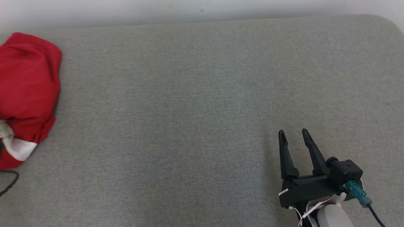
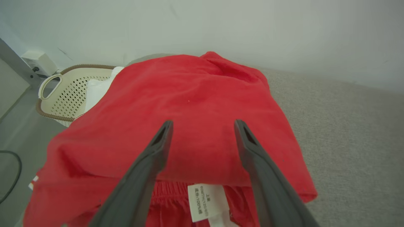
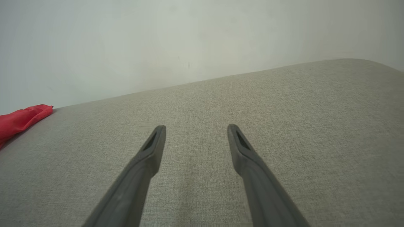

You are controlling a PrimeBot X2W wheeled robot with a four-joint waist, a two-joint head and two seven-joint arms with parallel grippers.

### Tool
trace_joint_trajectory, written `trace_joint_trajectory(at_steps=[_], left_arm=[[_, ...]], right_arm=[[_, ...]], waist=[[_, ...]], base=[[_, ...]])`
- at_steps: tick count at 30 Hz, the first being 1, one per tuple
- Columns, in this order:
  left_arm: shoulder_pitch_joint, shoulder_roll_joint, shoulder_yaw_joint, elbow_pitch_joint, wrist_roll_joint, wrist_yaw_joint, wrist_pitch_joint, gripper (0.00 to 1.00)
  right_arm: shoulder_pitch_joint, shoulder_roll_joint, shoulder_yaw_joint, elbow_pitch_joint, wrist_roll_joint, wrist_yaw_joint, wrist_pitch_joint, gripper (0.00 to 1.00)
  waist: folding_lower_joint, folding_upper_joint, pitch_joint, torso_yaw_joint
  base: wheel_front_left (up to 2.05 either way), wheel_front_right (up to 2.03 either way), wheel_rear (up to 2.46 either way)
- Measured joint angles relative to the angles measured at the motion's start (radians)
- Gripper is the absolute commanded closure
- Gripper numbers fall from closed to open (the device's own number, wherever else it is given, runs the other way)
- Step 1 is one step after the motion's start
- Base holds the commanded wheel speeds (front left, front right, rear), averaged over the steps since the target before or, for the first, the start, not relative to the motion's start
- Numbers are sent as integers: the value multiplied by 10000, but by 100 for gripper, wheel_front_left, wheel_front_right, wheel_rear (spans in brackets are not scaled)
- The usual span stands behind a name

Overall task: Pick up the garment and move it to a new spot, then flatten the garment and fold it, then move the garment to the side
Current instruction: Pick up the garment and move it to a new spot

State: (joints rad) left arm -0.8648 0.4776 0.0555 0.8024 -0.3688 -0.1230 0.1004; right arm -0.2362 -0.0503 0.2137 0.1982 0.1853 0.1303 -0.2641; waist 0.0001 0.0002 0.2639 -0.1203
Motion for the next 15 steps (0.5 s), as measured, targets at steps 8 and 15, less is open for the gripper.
trace_joint_trajectory(at_steps=[8, 15], left_arm=[[-526, 479, -825, 1271, 159, -48, 1442, 0], [-1020, 796, -1356, 1988, 439, -71, 2150, 100]], right_arm=[[-169, 0, 4, -29, 19, 0, 0, 0], [-199, 0, 25, -63, 48, 0, 0, 0]], waist=[[0, 0, 392, -448], [-1, -1, 625, -656]], base=[[0, 0, 0], [0, 0, 0]])
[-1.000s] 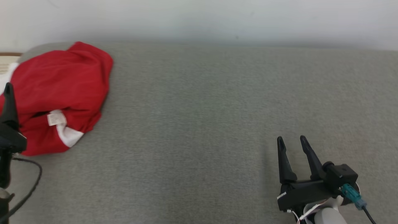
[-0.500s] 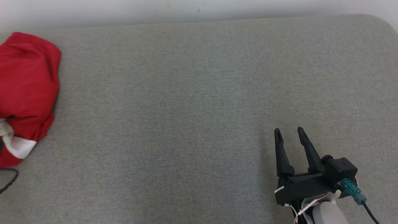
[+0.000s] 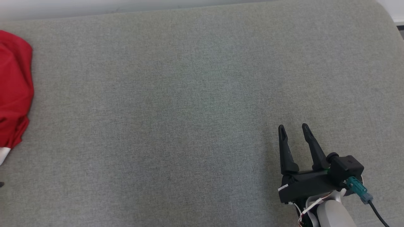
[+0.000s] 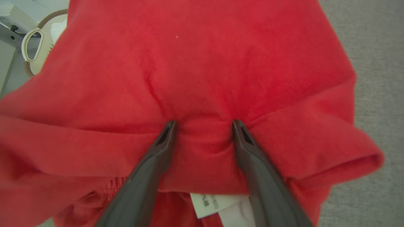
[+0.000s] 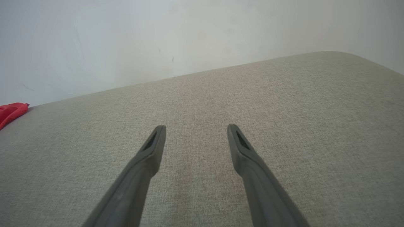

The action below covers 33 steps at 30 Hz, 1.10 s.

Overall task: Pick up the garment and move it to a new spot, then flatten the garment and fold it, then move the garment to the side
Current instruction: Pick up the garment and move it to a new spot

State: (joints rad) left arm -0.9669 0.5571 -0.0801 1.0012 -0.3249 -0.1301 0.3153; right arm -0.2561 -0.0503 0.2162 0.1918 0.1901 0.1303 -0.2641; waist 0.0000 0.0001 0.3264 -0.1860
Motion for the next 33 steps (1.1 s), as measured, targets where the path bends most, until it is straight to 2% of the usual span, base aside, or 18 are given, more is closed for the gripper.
trace_joint_trajectory(at_steps=[4, 13, 24, 33], left_arm=[[-173, 23, -213, 169, -15, -2, -42, 100], [-522, 71, -1020, -535, -201, -2, -1544, 100], [-1390, 337, -2144, -2278, -581, -2, -3453, 100], [-1900, -190, -3058, -4567, -685, -2, -3766, 100]], right_arm=[[-13, -2, -6, -25, 33, 0, 0, 0], [-5, 2, -163, -69, 29, 0, 0, 0], [215, 4, -171, 84, 33, 0, 0, 0], [414, 4, -130, 221, 96, 0, 0, 0]], waist=[[0, 0, 110, -70], [1, 0, 16, 226], [0, -2, -593, 891], [-1, -2, -1344, 1203]], base=[[0, 0, 0], [0, 0, 0], [0, 0, 0], [0, 0, 0]])
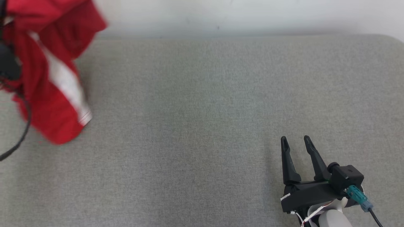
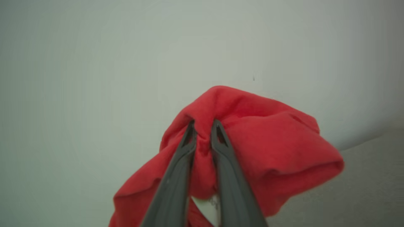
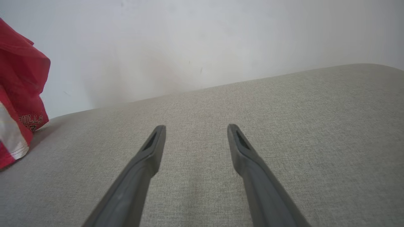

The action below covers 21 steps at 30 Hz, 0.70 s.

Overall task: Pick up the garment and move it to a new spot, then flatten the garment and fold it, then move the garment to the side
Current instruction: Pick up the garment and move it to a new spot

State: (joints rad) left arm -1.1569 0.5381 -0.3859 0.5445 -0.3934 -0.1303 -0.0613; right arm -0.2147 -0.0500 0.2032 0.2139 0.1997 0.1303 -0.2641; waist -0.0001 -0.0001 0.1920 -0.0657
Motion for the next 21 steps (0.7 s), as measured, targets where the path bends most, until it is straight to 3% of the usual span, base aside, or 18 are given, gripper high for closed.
trace_joint_trajectory(at_steps=[7, 21], left_arm=[[-213, -410, -445, -1446, -130, 0, 606, 100], [-524, -1486, -1724, -4418, -198, 50, 1827, 100]], right_arm=[[9, 0, 79, -6, 213, 0, 0, 0], [-5, -4, -44, -105, 474, 0, -2, 0]], waist=[[-2, 0, -232, -191], [0, 0, -13, -1436]], base=[[0, 0, 0], [0, 0, 0]])
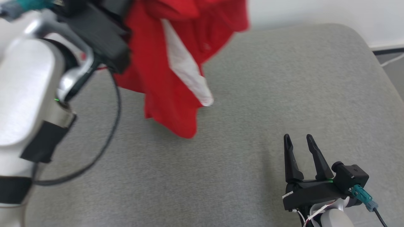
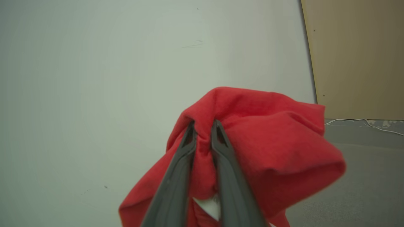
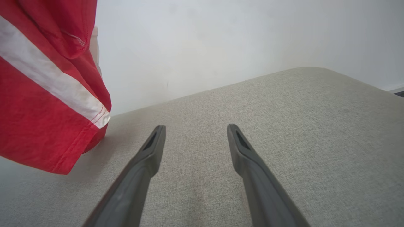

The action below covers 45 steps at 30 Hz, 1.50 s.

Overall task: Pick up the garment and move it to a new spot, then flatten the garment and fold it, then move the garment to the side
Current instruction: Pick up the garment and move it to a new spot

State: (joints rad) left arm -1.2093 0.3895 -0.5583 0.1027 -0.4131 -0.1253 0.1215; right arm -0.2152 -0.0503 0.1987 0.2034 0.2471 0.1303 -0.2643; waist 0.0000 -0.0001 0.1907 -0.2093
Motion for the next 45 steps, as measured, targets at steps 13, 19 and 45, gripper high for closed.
trace_joint_trajectory(at_steps=[13, 19, 45], left_arm=[[1659, -251, -433, -1093, -483, 681, 424, 100], [3150, -77, -353, -589, -702, 1108, -224, 100], [5515, -692, 326, 1714, -150, 2470, -3795, 0]], right_arm=[[-11, 0, -102, -77, 63, 0, 2, 0], [-19, 2, -94, 27, -13, 0, 0, 0], [121, -2, 190, 474, -255, 0, 0, 0]], waist=[[0, 0, 379, -585], [1, 1, 490, -465], [0, 1, -49, -16]], base=[[0, 0, 0], [0, 0, 0], [0, 0, 0]])
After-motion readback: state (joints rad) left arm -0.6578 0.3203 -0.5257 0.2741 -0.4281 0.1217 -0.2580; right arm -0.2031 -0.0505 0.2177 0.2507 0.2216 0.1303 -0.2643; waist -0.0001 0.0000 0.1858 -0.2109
